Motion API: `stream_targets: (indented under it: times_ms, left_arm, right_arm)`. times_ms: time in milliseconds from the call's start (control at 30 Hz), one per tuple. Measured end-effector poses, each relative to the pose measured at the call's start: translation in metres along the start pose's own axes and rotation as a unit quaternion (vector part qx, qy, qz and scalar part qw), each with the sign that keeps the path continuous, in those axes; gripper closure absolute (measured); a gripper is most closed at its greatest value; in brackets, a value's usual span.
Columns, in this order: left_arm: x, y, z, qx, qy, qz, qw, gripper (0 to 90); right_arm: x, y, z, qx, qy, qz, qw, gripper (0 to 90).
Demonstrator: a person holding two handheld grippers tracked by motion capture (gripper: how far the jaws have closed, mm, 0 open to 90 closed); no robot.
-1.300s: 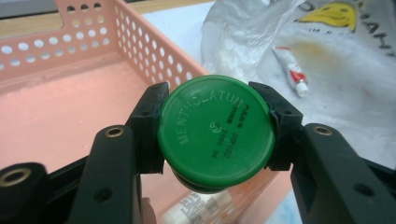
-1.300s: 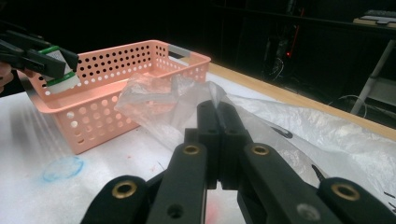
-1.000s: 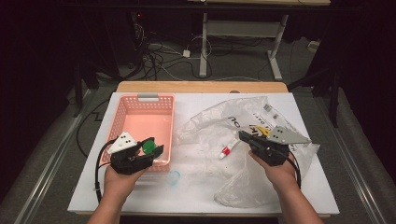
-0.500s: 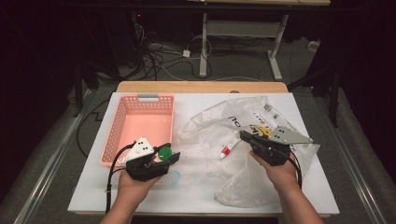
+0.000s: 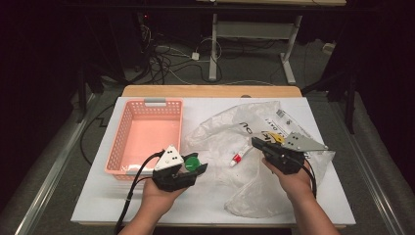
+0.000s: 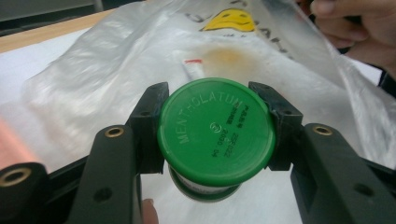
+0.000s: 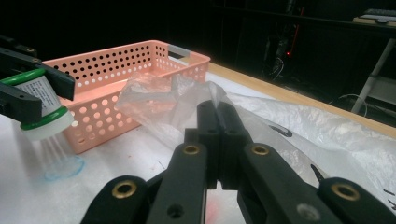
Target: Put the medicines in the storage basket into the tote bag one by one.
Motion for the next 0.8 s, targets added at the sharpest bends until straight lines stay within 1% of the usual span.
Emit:
stream_targets:
  times_ms: [167, 333, 500, 800]
  left_arm:
    - [-0.016, 0.009, -0.003, -0.001, -0.007, 0.004, 1.0000, 49.5]
    - [-0.038, 0.014, -0.005, 0.000, -0.013, 0.016, 0.9998, 49.5]
    - [-0.059, 0.019, -0.011, -0.013, -0.014, 0.027, 0.9995, 49.5]
    - [-0.094, 0.026, -0.017, -0.020, -0.017, 0.040, 0.9989, 49.5]
  right_arm:
    - [-0.001, 0.001, 0.000, 0.000, 0.000, -0.001, 1.0000, 90.0]
    - [-0.001, 0.000, 0.000, -0.001, 0.000, -0.002, 1.0000, 90.0]
    - [-0.001, 0.000, -0.001, 0.000, 0.001, -0.001, 1.0000, 90.0]
    - [0.000, 0.001, -0.002, -0.004, 0.002, -0.004, 1.0000, 90.0]
Point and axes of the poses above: each handheld gripper's, and its own axes: x roughly backward along the jaws, y roughly out of its top, z roughly to its left, the point moved 8 cm from there along -x, roughly forward along the jaws, and after that the axes turned 14 degrees about z, right-handed, at the moved point
